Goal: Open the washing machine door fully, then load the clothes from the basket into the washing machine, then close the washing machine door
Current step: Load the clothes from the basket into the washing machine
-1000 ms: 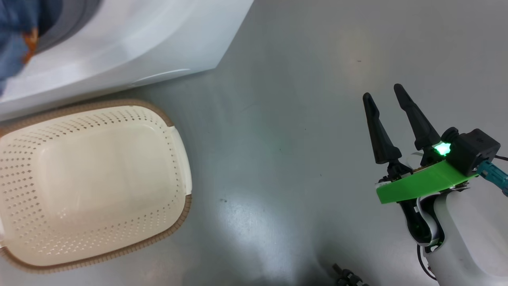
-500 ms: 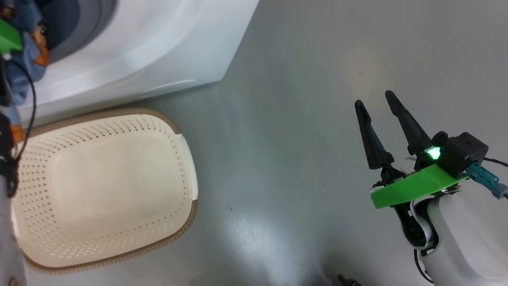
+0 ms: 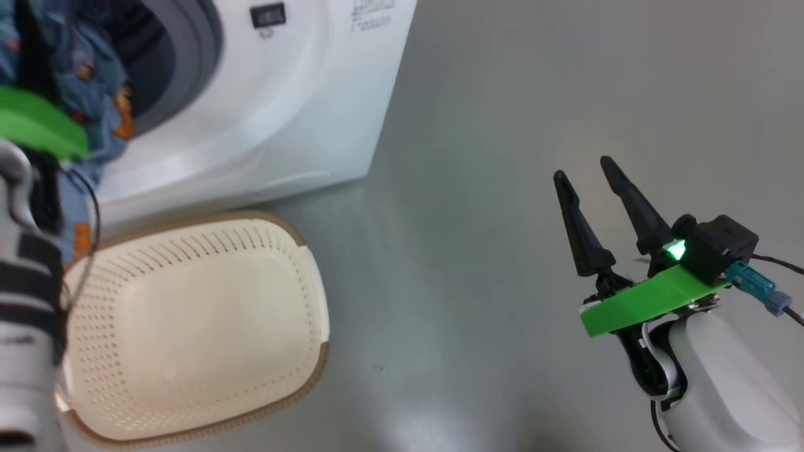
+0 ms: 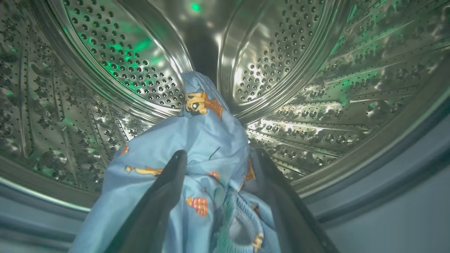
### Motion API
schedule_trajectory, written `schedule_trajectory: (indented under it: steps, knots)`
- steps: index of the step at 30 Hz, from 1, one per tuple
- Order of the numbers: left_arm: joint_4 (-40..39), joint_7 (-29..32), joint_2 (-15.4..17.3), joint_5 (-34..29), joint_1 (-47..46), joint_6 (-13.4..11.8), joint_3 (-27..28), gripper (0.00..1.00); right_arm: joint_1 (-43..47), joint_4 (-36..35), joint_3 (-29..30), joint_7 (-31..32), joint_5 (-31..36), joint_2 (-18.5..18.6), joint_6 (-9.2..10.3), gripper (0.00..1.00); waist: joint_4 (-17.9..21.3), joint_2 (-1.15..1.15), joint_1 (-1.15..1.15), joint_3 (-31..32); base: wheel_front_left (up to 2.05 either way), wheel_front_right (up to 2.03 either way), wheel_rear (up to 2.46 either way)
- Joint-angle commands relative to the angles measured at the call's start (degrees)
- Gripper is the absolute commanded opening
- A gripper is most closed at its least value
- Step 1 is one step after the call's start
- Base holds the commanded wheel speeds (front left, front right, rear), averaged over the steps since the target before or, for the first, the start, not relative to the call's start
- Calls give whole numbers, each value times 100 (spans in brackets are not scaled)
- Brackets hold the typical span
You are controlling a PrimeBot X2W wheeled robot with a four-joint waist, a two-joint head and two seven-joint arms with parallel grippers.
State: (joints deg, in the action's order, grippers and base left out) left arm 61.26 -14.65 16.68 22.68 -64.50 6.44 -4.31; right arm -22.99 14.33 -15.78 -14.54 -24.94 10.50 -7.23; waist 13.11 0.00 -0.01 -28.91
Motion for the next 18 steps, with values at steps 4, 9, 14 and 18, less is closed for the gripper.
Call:
schedule_trajectory:
  steps: [4, 9, 14, 18]
  knots:
    - [-488, -33, 85, -68, 586, 25, 176, 100, 149, -23, -68, -46, -101, 54, -25, 100, -241, 0, 1, 590, 0, 0, 0]
    - [-968, -34, -85, -183, 1312, 38, 273, 100, 281, 53, -19, -46, -148, 88, -25, 100, -420, 0, 1, 1056, 0, 0, 0]
    - [-1446, -34, -220, -272, 2039, 63, 351, 100, 406, 137, -37, -46, -191, 144, -25, 100, -559, 0, 1, 1521, 0, 0, 0]
    - [-1925, -34, -344, -382, 2629, 81, 326, 100, 484, 170, -5, -46, -234, 186, -25, 100, -674, 0, 1, 1829, 0, 0, 0]
